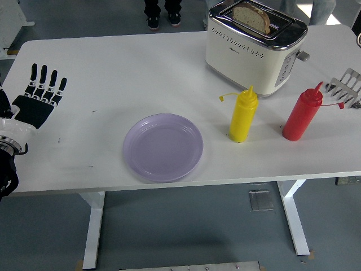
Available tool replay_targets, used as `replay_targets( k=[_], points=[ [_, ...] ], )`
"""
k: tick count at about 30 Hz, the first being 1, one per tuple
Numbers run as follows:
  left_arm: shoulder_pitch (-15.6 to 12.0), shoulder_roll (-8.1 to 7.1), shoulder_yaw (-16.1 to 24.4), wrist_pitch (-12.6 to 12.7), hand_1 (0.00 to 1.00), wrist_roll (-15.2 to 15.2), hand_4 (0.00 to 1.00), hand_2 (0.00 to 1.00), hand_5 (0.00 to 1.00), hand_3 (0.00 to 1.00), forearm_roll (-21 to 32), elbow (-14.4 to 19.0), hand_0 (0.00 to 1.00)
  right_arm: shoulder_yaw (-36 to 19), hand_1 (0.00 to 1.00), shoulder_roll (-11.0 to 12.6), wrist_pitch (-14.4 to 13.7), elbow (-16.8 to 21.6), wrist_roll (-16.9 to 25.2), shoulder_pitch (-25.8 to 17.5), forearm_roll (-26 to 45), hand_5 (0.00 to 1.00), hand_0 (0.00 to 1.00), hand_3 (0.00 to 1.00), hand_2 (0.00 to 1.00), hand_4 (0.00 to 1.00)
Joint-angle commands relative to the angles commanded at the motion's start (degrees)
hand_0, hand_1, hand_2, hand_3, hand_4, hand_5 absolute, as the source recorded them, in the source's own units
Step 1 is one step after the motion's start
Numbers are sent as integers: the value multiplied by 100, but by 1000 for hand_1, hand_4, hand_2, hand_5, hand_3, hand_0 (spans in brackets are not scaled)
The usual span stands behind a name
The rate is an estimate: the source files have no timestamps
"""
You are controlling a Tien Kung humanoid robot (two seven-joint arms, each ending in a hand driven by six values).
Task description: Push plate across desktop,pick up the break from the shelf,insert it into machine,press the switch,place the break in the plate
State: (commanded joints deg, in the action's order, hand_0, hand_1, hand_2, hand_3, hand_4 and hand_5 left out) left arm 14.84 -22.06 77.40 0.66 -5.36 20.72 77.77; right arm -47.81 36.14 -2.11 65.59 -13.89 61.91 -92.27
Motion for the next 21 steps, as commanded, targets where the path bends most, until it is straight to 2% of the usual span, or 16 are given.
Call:
replay_targets(
  k=[4,5,9,16,17,21],
  points=[
    [-10,18,25,-19,748,-65,818,706,998,698,111,20,802,-461,508,473,457,462,252,-404,-170,2,438,601,692,55],
    [-15,22,34,-25,748,-85,817,706,998,700,153,19,802,-568,493,593,573,548,318,-515,-218,2,472,593,686,2],
    [-20,42,55,-39,748,-133,817,706,998,700,246,11,802,-863,493,892,811,630,583,-943,-455,2,472,593,686,2],
    [-18,87,43,-34,748,-128,816,707,998,701,184,-19,801,-1113,485,976,849,407,1012,-1630,-935,2,478,578,672,2],
    [-15,92,42,-22,748,-98,817,706,998,699,92,-5,801,-1099,480,944,817,348,1085,-1710,-1008,2,479,533,636,2],
    [2,110,39,25,748,24,817,706,998,699,-312,49,801,-959,480,728,599,65,1417,-1867,-1298,2,479,533,636,2]
  ],
)
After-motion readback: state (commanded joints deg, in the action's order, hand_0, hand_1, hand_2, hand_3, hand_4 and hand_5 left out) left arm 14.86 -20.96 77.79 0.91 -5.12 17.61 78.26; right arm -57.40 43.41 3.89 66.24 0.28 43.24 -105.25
